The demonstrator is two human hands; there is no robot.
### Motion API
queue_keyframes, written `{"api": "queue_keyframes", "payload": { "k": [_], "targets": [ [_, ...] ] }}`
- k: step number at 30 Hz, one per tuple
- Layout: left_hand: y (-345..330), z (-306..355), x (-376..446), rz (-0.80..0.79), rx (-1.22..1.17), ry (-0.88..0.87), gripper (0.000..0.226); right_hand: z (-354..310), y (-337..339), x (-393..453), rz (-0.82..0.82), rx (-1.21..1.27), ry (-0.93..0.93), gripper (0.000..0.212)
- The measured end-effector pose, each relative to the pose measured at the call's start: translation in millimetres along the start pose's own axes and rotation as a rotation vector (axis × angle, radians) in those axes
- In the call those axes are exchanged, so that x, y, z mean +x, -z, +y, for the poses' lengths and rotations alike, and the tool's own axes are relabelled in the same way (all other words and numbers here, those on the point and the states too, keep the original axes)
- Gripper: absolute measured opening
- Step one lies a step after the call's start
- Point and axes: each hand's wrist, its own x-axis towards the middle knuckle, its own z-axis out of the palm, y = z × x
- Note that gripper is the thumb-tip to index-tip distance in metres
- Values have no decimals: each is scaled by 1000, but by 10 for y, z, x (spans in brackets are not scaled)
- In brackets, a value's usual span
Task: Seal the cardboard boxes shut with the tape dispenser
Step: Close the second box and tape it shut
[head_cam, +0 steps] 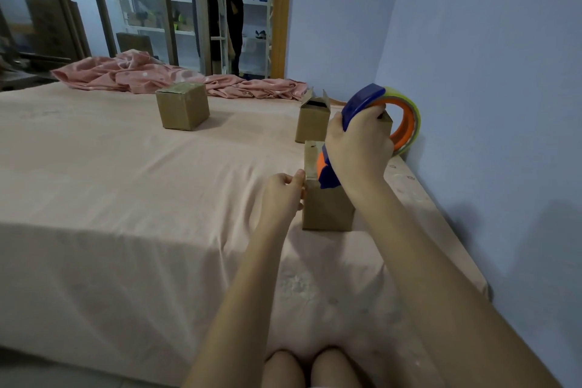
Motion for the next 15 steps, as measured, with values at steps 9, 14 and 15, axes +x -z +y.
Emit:
{"api": "queue_keyframes", "payload": {
  "k": [9, 14, 15],
  "targets": [
    [82, 24, -30, -197, 53, 284, 43, -15, 10, 1, 12, -7, -5, 37],
    [19, -241, -173, 32, 130, 155, 17, 3, 1, -8, 34, 17, -38, 37],
    [16, -245, -215, 135, 24, 70, 18, 5, -1, -8, 37, 16, -43, 37]
  ]
}}
